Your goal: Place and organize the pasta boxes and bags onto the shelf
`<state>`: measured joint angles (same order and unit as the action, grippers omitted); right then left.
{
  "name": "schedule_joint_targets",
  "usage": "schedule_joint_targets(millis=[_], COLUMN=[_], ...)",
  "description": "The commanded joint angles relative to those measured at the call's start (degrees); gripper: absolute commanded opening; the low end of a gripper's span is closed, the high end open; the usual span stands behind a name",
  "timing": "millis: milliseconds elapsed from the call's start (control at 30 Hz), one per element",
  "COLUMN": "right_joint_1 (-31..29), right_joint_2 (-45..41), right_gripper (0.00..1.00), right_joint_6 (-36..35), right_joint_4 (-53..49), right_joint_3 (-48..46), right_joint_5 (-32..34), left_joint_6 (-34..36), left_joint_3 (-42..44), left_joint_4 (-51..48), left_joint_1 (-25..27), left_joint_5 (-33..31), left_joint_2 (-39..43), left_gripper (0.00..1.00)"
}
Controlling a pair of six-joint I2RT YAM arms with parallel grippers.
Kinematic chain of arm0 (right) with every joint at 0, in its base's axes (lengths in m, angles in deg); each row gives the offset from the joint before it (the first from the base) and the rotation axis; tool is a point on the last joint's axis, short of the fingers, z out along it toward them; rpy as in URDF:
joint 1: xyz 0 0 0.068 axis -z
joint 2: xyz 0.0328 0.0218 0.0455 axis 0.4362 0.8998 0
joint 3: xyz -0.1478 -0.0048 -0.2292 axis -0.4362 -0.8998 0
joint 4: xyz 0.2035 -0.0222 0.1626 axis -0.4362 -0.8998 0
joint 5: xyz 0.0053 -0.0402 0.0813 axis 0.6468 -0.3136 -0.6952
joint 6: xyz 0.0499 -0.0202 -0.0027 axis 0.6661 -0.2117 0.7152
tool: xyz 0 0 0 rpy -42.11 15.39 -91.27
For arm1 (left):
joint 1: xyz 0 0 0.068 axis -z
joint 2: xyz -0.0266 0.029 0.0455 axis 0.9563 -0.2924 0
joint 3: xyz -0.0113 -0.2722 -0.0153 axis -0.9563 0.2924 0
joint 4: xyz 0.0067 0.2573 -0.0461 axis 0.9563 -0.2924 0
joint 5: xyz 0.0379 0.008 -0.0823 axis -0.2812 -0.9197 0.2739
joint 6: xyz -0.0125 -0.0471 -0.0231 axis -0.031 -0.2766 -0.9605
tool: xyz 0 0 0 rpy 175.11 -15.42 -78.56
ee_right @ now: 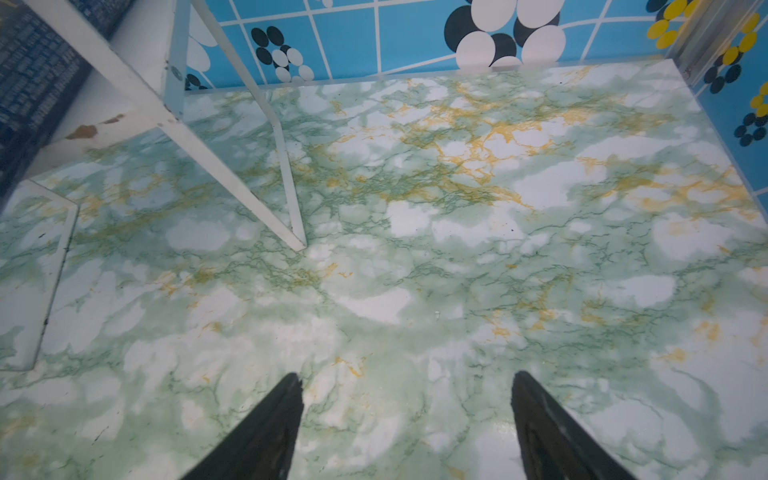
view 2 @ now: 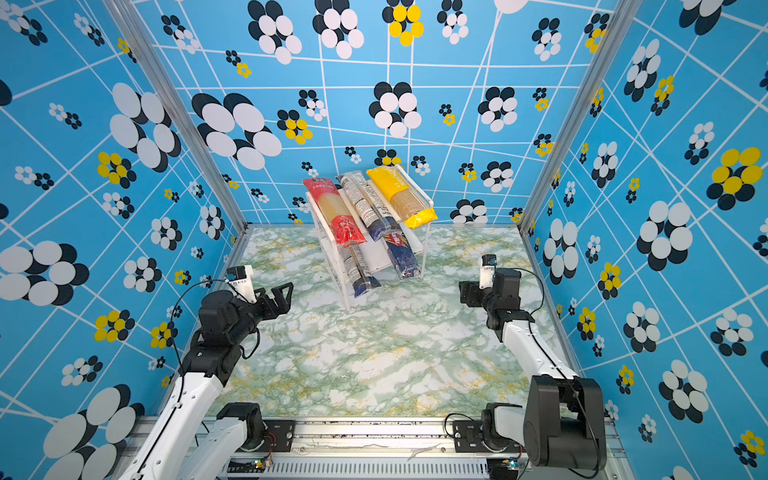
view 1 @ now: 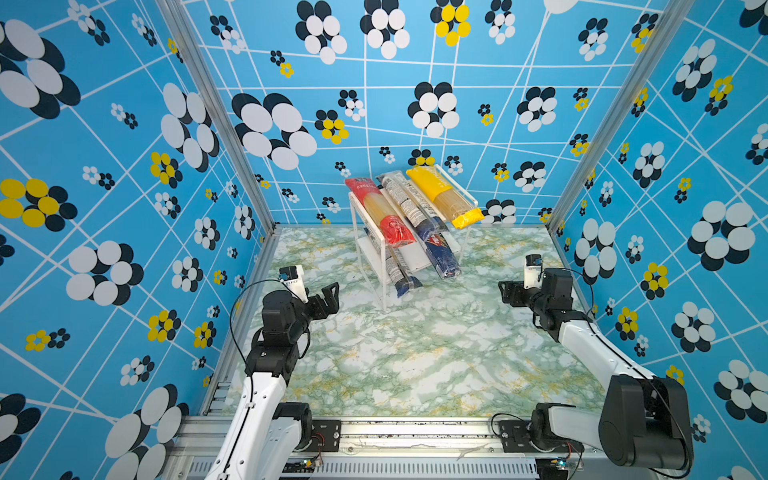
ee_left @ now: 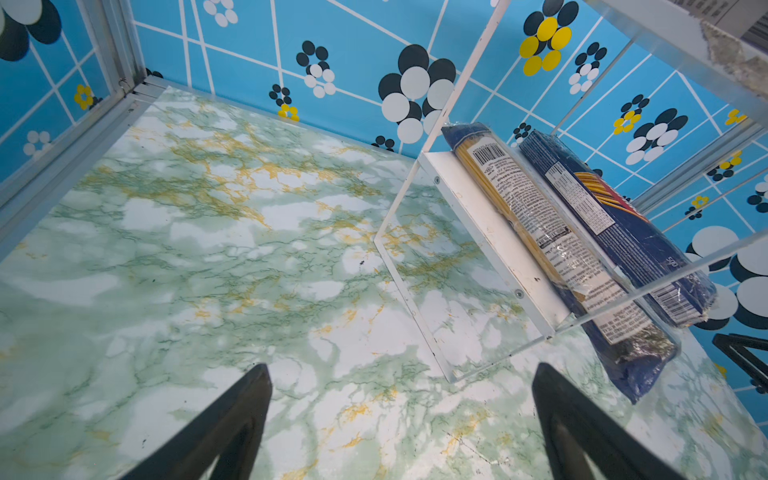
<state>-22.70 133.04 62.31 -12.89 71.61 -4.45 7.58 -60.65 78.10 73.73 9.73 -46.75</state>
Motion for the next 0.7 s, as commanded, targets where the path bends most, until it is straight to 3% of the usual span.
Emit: schedule_joint_targets(millis=[0, 433, 667], right_joint_1=[0.9, 1.1, 1.1], right_joint_2=[1.8, 5.9, 7.3], right_gripper=[0.81, 0.82, 0.82], right_joint_6=[2.2, 2.8, 3.3], right_joint_4=[9.5, 17.7, 20.3], right_joint_3=[-2.8, -5.9, -6.7], right_joint_5=[3.8, 4.6, 5.8], left_joint_6=[2.7, 4.8, 6.3], left_joint_3=[1.4, 7.6, 10.7], left_joint_4=[3.0, 10.4, 16.3], left_joint_1=[-0.8, -1.9, -2.3], left_joint_5=[-2.8, -6.8, -9.4], left_joint_2=[-0.1, 2.1, -0.8], left_gripper=[0.99, 0.99, 0.99])
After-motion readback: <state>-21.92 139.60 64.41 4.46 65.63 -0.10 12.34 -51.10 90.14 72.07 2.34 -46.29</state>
